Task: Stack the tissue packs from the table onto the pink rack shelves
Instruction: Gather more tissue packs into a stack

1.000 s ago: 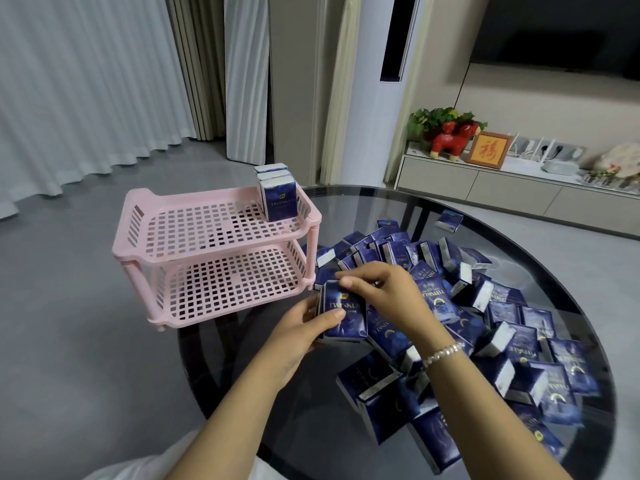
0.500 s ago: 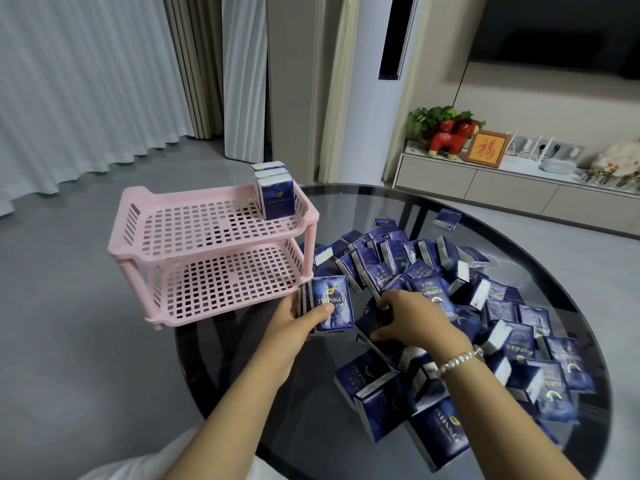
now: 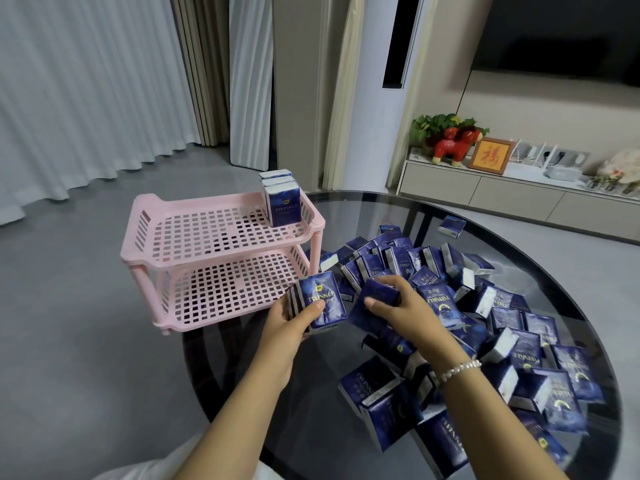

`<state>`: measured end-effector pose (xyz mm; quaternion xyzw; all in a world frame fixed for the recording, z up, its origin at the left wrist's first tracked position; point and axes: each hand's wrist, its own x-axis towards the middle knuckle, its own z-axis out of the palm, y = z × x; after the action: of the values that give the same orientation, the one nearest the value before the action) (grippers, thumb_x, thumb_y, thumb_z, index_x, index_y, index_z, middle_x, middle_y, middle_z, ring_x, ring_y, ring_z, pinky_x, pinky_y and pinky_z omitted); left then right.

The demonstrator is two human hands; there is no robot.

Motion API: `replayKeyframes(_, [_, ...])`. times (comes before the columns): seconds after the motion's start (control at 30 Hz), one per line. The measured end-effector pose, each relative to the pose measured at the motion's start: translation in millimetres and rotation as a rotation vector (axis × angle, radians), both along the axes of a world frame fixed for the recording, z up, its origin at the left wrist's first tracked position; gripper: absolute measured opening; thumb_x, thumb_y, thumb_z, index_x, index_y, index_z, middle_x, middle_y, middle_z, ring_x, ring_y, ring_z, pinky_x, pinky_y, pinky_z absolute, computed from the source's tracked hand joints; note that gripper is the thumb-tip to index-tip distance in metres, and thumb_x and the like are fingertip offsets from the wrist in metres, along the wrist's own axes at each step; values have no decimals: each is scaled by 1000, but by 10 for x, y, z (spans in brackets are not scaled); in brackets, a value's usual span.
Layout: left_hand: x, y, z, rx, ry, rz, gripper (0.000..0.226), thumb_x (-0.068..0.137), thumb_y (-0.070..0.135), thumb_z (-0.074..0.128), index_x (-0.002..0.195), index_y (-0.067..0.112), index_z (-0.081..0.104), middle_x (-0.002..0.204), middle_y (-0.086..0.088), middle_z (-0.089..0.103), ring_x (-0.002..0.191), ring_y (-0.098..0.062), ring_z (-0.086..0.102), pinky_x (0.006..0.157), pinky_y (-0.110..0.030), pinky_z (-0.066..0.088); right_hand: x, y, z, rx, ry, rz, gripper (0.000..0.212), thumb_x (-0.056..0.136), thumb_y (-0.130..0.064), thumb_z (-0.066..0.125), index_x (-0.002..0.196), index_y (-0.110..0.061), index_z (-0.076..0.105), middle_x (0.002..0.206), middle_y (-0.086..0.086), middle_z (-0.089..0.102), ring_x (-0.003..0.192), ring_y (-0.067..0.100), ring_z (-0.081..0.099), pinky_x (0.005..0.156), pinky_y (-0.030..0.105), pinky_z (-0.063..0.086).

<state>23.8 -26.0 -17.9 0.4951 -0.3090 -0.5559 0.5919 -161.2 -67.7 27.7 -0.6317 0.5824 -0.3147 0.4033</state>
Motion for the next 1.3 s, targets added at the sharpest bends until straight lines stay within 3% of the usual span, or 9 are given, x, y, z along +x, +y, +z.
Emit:
replayKeyframes(0.13, [-3, 5, 7, -13, 2, 13, 58, 72, 26, 79, 125, 21, 56, 119, 1, 68, 110, -18, 64, 104, -44, 45, 92, 47, 57, 67, -455, -124, 15, 90, -11, 55, 105, -14, 56, 78, 8, 60, 54, 15, 50, 53, 26, 49])
replayKeyframes(0.27, [-7, 20, 18, -35, -4, -11, 86, 47, 47, 85, 124, 24, 57, 120, 3, 67, 112, -18, 63, 104, -45, 44, 171, 69, 53, 113, -696, -167, 32, 91, -9, 53, 119, -22, 46, 90, 10, 64, 59, 20, 62, 53, 28, 53])
replayKeyframes(0.43, [-20, 15, 18, -45, -25, -2, 92, 41, 53, 85, 124, 23, 56, 120, 3, 68, 112, -17, 63, 104, -46, 45, 305, 110, -42, 107, -826, -218, 16, 87, -10, 60, 98, -15, 50, 86, 7, 62, 72, 20, 61, 64, 31, 51])
replayKeyframes(0.57, [-32, 23, 35, -56, -64, 1, 91, 42, 55, 83, 123, 24, 56, 121, 3, 67, 113, -16, 62, 105, -45, 44, 415, 188, -143, 87, -734, -176, 20, 82, -19, 67, 84, -16, 48, 76, 3, 49, 63, 13, 46, 65, 28, 38])
replayKeyframes(0.87, [147, 25, 81, -19, -55, -77, 111, 32, 60, 90, 129, 22, 51, 125, 0, 64, 117, -19, 60, 107, -46, 41, 491, 167, -155, 139, -661, 141, 21, 81, -9, 67, 77, -10, 47, 70, 2, 60, 59, 6, 59, 57, 16, 47])
replayKeyframes(1.0, [368, 50, 91, -15, -136, -178, 96, 44, 37, 87, 130, 20, 49, 127, -5, 61, 118, -20, 58, 105, -43, 44, 391, 1, -99, 320, -615, 428, 30, 73, -17, 75, 95, -11, 55, 100, 8, 64, 90, 17, 64, 82, 29, 52])
replayKeyframes(1.07, [439, 102, 96, -44, -156, -251, 86, 50, 27, 84, 128, 24, 48, 129, -3, 60, 119, -17, 57, 101, -35, 47, 377, -115, -100, 414, -567, 610, 66, 70, -17, 80, 127, -16, 46, 127, 5, 58, 117, 19, 56, 95, 32, 49])
replayKeyframes(1.13, [496, 148, 80, -62, -167, -317, 87, 53, 20, 82, 130, 25, 44, 130, 1, 58, 120, -14, 57, 99, -30, 48, 414, -200, -112, 503, -527, 789, 91, 64, -16, 83, 140, -24, 32, 140, 2, 49, 130, 21, 46, 104, 34, 42])
replayKeyframes(1.3, [702, 220, 8, 7, -534, -471, 108, 60, 30, 86, 145, 38, 20, 146, 15, 39, 134, -5, 40, 112, -32, 35, 554, -218, -160, 381, -229, 895, 81, 68, 7, 69, 133, -29, 38, 139, 0, 49, 128, 16, 47, 106, 34, 41])
